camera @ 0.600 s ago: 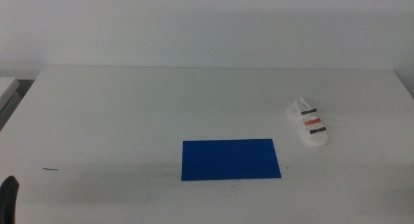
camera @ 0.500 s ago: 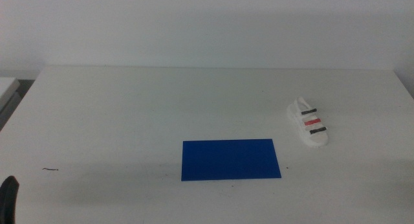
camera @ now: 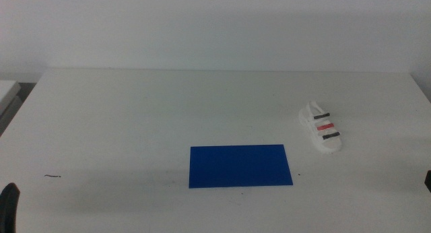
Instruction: Use one arm to grab the shoe from the table and place it on the mat.
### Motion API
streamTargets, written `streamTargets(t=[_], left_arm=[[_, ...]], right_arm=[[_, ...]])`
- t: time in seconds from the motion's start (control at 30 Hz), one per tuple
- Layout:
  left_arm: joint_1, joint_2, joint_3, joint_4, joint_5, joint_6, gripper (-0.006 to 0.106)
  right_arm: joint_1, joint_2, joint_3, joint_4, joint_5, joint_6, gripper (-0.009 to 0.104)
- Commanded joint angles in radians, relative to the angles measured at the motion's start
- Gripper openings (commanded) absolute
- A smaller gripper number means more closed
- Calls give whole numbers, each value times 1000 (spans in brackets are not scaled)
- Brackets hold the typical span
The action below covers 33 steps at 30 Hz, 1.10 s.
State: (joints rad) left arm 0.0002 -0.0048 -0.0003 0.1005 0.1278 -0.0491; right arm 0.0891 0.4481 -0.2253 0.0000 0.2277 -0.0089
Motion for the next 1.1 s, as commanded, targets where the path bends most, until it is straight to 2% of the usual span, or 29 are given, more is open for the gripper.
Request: streamTargets(t=[0.0,0.17,0.3,0.43,0.53,0.67,0.77,1.0,1.07], left_arm=[[0,5,0,-4,-12,-1,94],[0,5,0,-4,-12,-1,94],[0,5,0,-4,-12,-1,94],[0,5,0,-4,-12,-1,94],[0,5,0,-4,-12,-1,94],[0,5,0,-4,-12,-1,94],[0,5,0,-4,-12,-1,94],[0,5,0,-4,-12,-1,94],[0,5,0,-4,-12,-1,94]], right_arm=[[-7,26,-17,0,-8,-6,91],[-7,-23,-13,0,-10,-6,91],[-7,-113,-16,-44,-3,-6,91],[-7,-52,-56,-23,11,-6,91],[-7,111,-144,-18,57,40,91],[-1,427,-373,-44,247,173,91],[31,680,-558,-73,363,175,91],[138,1123,-961,-117,453,160,91],[148,1222,-1062,-117,496,103,91]])
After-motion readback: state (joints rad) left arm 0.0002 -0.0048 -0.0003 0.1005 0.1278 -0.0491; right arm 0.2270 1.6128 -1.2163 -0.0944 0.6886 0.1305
